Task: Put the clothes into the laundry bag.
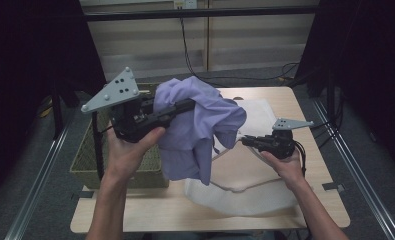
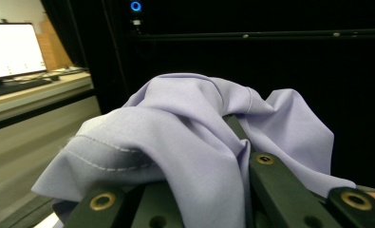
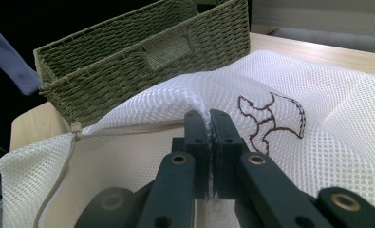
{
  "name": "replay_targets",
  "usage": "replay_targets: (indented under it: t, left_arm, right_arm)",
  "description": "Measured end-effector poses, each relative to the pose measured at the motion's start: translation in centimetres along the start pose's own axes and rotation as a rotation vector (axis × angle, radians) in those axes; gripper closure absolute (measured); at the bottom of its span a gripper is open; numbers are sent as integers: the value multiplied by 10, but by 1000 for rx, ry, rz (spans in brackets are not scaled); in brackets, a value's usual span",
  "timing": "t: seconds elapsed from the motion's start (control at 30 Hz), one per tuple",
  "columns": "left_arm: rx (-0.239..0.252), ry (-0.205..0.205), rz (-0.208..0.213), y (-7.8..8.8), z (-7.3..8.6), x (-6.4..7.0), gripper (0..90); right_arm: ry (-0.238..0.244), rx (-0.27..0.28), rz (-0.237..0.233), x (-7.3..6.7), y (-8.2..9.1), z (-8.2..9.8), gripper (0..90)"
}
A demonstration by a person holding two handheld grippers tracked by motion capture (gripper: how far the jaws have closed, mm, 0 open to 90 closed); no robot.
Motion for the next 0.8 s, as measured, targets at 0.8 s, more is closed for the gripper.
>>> replay_targets:
  t: [0.8]
  left_arm:
    - [-102,22,122,-51,50,34,831]
  right_arm:
    - [-5,-5,-16,-1,-1,1,876]
Point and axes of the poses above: each handheld gripper's, and its own axes: y roughly backward along the jaws, z roughly out of its underside, x roughly to its right, the point moved 3 cm from there along -y, roughly forward along the jaws, and after that the axes turned 3 degrees about x, right-handed, at the moved point
